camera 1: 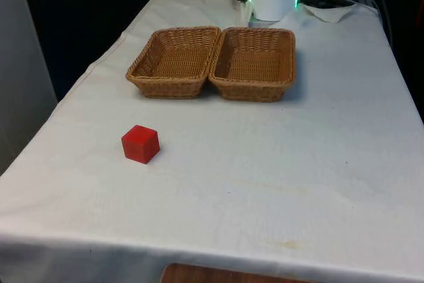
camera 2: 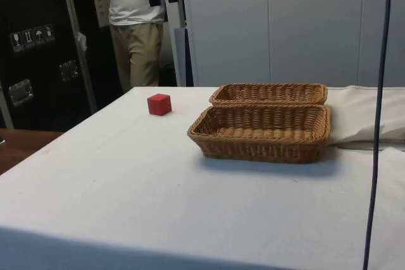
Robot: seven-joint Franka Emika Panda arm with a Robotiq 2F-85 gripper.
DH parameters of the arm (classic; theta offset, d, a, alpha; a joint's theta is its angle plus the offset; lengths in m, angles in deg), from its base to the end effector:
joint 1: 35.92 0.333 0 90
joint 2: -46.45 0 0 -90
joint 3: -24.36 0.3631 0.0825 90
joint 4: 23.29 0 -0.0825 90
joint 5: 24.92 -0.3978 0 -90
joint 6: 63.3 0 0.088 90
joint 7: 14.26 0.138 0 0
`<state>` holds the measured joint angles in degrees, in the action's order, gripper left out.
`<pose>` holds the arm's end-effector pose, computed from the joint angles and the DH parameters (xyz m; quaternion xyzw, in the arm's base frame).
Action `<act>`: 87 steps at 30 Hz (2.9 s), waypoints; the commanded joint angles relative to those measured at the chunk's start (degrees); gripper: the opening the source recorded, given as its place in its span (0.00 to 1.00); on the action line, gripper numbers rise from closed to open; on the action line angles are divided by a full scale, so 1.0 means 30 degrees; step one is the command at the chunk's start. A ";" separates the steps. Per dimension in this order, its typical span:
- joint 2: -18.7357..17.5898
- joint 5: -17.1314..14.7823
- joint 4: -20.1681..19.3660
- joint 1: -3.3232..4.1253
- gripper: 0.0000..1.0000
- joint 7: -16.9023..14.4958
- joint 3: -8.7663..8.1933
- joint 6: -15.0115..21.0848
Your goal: Pick up the red cube and place it into the right basket.
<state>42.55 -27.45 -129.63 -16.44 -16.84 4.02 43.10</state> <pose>0.5868 0.0001 0.4883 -0.9994 -0.0081 0.0310 0.0101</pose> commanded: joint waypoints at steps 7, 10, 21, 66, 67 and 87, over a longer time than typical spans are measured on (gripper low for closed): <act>-0.0917 -0.0076 0.0688 -0.0153 1.00 -0.0076 -0.0325 0.0172; -0.1184 -0.0076 0.0821 -0.0191 1.00 -0.0076 -0.0477 0.0229; -0.1948 -0.0115 0.0726 -0.0306 1.00 0.0497 -0.0764 0.0898; -0.7353 -0.0974 0.0649 -0.0821 1.00 0.1623 -0.1795 0.8308; -0.7487 -0.1070 0.0630 -0.0859 1.00 0.1547 -0.1853 0.8499; -1.1192 -0.4641 0.2349 -0.1681 1.00 -0.1623 -0.3018 1.0810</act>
<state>9.78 -40.39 -123.50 -20.63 -20.80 -5.66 75.24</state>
